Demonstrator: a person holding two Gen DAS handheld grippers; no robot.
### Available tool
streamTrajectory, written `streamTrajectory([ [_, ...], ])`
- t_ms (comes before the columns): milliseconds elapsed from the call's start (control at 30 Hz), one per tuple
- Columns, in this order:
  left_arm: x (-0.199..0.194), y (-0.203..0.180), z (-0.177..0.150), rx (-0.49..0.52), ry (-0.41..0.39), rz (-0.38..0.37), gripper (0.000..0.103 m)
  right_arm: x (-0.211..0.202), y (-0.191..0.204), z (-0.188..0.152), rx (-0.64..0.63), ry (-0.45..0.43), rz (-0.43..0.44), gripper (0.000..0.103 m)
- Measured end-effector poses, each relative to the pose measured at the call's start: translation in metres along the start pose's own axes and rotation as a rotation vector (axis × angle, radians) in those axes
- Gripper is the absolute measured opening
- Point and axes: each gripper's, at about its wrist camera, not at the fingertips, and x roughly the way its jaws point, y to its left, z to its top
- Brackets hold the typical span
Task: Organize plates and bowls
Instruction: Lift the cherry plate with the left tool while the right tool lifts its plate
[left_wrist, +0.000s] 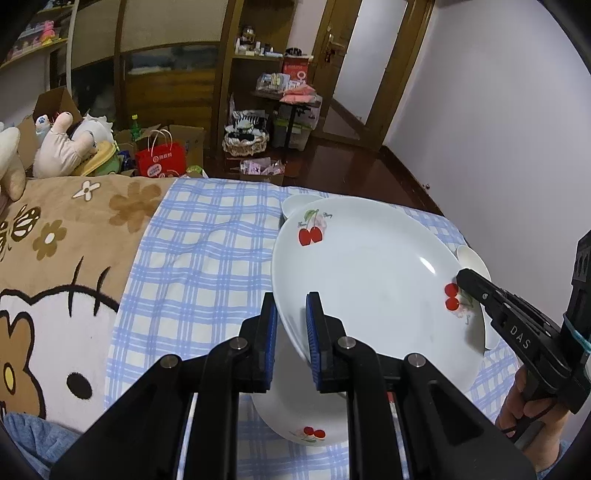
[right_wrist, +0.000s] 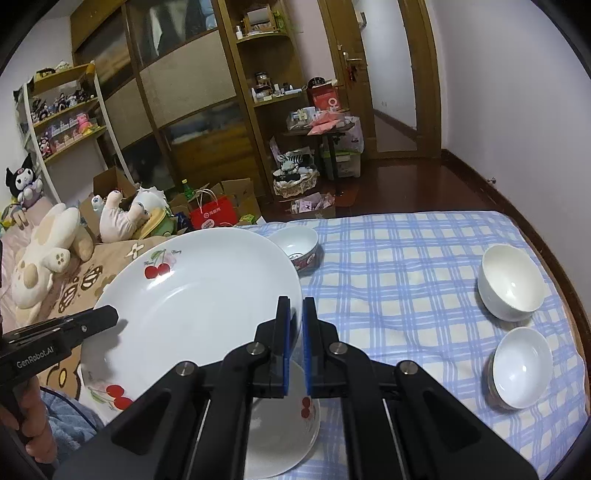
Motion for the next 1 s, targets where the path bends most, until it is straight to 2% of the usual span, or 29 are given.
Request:
streamTrajectory([
  [200, 0.011, 0.013, -0.019, -0.027, 0.007, -0.028, 0.015, 0.006, 0.006, -0.017, -0.011, 0.028, -0.03, 0.007],
  [533, 0.035, 0.023, -0.038, -0.034, 0.044, -0.012, 0.015, 0.028, 0.001, -0.049, -0.001, 0.087, -0.039, 0.008],
  [1000, 0.073, 0.023, -0.055, -0.024, 0.176, 0.006, 0.015, 0.049, -0.016, -0.08, 0.035, 0.13, -0.032, 0.008],
])
